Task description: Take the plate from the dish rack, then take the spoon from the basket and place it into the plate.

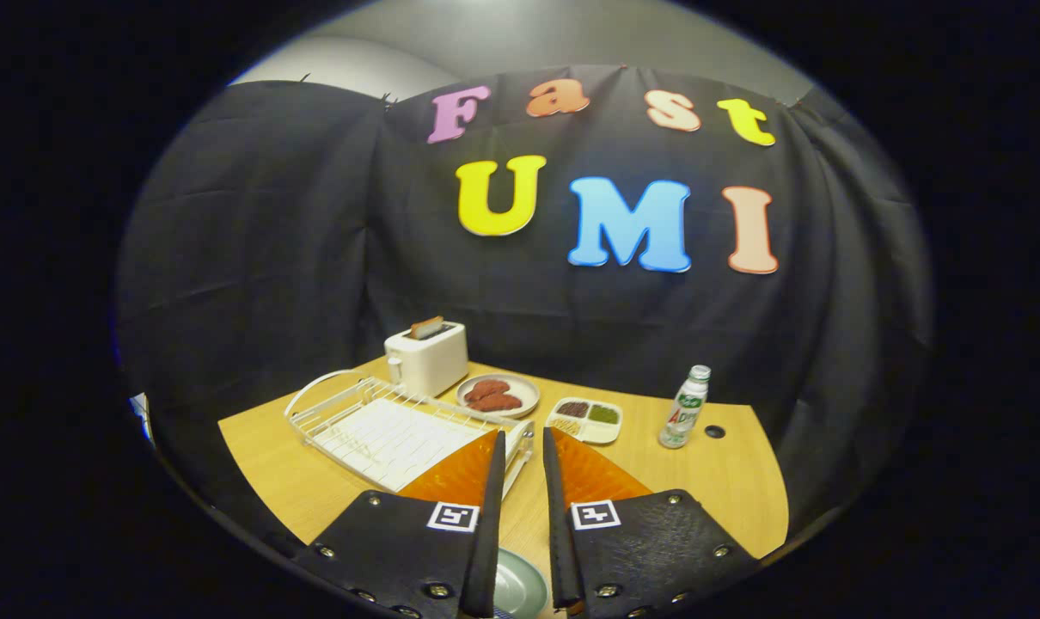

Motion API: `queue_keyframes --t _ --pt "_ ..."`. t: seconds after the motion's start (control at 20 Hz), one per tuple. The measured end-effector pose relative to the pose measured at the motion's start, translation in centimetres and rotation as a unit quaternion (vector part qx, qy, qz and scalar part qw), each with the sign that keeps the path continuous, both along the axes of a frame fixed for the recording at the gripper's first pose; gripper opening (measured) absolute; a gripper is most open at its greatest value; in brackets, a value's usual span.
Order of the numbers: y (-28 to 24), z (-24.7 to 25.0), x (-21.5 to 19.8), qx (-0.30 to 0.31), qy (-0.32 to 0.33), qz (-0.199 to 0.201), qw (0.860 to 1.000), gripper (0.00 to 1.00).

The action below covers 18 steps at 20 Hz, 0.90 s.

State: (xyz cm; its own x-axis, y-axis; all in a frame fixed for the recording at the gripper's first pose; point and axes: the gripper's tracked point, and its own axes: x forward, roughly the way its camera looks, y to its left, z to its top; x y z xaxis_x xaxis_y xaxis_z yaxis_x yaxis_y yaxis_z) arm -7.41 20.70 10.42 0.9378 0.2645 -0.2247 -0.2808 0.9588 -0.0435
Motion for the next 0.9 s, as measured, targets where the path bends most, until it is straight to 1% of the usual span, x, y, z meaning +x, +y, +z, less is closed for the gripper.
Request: queue_keyframes --t 0.1,0.25,0.3,0.4,0.45,0.5,0.6,0.9 --pt "-2.9 2.9 0.1 0.01 -0.028 -0.043 0.999 0.25" --pt "-6.7 6.9 -0.1 0.015 -0.069 -0.096 0.993 0.25" --pt "-7.1 7.9 -0.2 0.023 -0.082 -0.103 0.991 0.29" --pt "-7.4 8.4 0.0 0.036 -0.09 -0.105 0.99 0.73" --pt "-8.2 8.2 0.0 0.039 -0.089 -0.119 0.988 0.95" --pt "-8.7 7.8 0.1 0.04 -0.084 -0.133 0.987 0.95" --pt "-9.3 7.4 0.0 0.035 -0.078 -0.147 0.986 0.96" --pt "-9.1 7.1 -0.2 0.03 -0.077 -0.132 0.988 0.96"
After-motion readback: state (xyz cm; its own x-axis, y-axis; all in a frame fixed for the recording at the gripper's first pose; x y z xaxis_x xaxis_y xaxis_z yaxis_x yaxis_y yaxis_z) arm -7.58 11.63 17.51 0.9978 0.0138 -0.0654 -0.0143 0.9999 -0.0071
